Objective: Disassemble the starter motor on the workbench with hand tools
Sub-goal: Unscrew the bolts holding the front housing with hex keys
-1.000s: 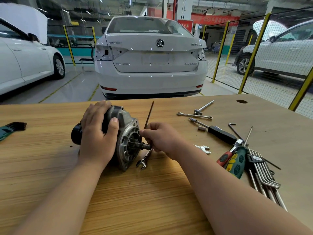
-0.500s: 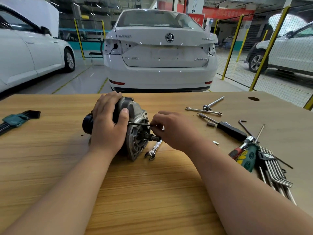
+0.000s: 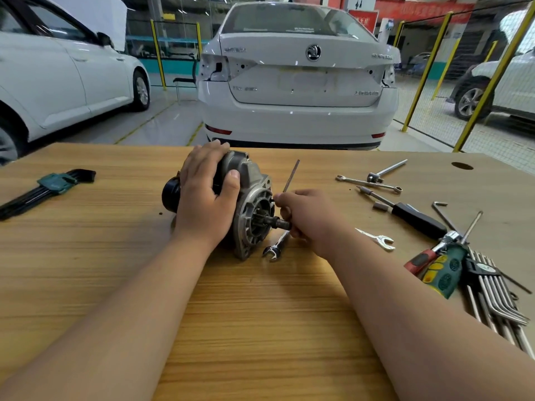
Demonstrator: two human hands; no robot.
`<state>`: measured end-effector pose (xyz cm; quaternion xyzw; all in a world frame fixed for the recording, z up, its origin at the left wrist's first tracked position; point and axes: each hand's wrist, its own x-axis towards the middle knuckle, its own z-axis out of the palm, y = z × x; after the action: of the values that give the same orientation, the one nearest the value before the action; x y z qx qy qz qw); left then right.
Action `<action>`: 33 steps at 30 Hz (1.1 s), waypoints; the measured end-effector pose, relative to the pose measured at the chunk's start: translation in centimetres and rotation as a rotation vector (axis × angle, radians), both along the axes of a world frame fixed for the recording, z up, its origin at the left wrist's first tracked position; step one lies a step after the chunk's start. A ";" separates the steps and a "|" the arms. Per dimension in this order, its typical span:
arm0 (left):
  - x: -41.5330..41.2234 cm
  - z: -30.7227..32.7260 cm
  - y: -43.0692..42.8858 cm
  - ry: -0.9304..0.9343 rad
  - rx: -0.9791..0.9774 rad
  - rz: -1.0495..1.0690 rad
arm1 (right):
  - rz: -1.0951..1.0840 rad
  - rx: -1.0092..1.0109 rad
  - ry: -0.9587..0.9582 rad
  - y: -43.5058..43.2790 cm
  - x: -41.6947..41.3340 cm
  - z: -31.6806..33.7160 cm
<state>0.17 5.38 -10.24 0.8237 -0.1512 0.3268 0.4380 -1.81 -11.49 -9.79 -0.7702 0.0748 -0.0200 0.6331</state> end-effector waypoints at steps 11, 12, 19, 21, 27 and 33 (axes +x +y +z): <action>0.1 0.0 0.1 0.001 -0.011 -0.009 | -0.022 0.281 0.273 0.6 -0.2 0.5; 0.1 0.0 0.1 0.001 -0.012 -0.009 | -0.033 0.285 0.275 0.6 -0.1 0.6; 0.1 0.0 0.1 -0.011 -0.012 -0.011 | -0.140 0.266 0.209 1.0 -0.1 0.0; 0.1 0.0 0.1 -0.011 -0.014 -0.015 | -0.130 0.278 0.206 1.0 -0.1 -0.1; 0.2 0.0 0.1 -0.014 -0.018 -0.020 | -0.062 0.311 0.216 0.7 -0.1 -0.1; 0.3 0.0 0.1 -0.026 -0.015 -0.014 | -0.163 0.234 0.158 1.2 0.1 -0.4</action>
<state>0.50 5.45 -10.27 0.8150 -0.1600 0.3355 0.4445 -1.75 -10.25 -10.19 -0.6819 0.1884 -0.0015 0.7068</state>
